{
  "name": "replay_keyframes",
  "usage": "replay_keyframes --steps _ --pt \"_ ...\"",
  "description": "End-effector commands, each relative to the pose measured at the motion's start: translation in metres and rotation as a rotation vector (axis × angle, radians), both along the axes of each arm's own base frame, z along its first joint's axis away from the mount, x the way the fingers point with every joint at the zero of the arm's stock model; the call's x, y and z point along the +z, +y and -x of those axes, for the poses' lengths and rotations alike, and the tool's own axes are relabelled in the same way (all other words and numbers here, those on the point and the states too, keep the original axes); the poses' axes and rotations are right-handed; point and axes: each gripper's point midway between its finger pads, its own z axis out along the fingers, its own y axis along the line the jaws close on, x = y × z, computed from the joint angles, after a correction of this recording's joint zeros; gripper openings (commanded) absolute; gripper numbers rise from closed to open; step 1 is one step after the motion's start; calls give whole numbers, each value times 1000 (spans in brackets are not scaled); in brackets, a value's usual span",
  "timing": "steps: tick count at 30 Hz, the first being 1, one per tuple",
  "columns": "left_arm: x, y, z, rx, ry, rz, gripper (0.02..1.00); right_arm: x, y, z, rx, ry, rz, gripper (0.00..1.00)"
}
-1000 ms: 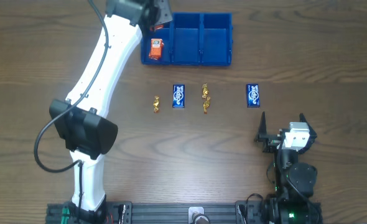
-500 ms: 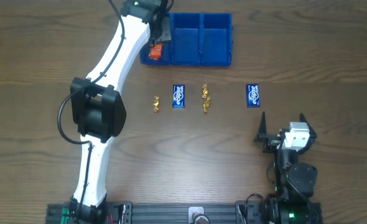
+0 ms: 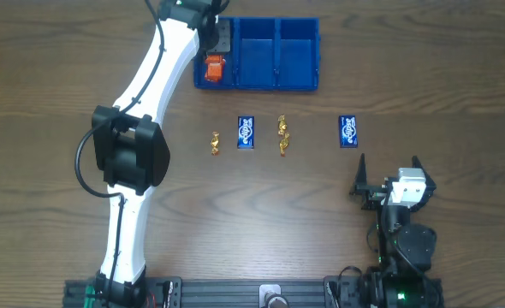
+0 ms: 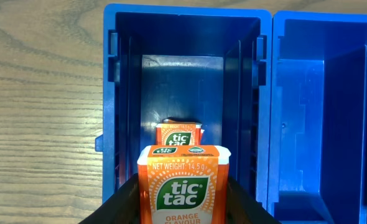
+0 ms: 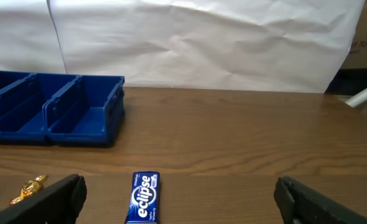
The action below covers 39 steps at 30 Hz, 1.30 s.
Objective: Sort Candies Into Trays
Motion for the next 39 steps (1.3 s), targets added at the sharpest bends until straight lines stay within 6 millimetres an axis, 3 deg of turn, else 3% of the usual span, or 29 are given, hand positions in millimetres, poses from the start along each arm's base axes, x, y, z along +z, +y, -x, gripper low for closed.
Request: replay_keyframes --steps 1,5,6,7,9,12,16,18,21,22,24,27,30,33,34,39 --pt "-2 0 -2 -26 2 3 314 -1 -1 0 -2 1 14 998" --pt "-2 1 -2 -25 2 3 524 -1 -1 0 -2 1 14 998" --pt "-2 2 -3 -24 1 3 592 -1 -1 0 -2 1 14 1000" --pt "-2 3 -4 -19 -4 1 720 -1 -1 0 -3 1 14 1000" --pt "-1 6 -6 -14 -7 3 774 -1 -1 0 -2 1 14 1000" --pt "10 8 -11 3 -41 19 781 -1 -1 0 -2 1 14 1000" --pt "85 11 -15 50 -201 65 761 -1 -1 0 -2 1 14 998" --pt "143 17 -6 62 -311 86 750 -1 -1 0 -2 1 14 1000" --pt "227 40 26 78 -481 62 733 -1 -1 0 -2 1 14 1000" --pt "247 46 37 80 -531 56 728 -1 -1 0 -2 1 14 1000" --pt "284 63 67 89 -641 57 726 -1 -1 0 -2 1 14 998" --pt "313 87 110 102 -746 70 720 -1 -1 0 -2 1 14 998" --pt "323 120 167 120 -821 50 691 -1 -1 0 -2 1 14 998" --pt "314 139 209 112 -868 43 689 -1 -1 0 -2 1 14 998" --pt "303 149 228 118 -893 37 693 -1 -1 0 -3 1 14 998" --pt "249 158 280 67 -1016 53 763 -1 -1 0 -3 1 14 1000"
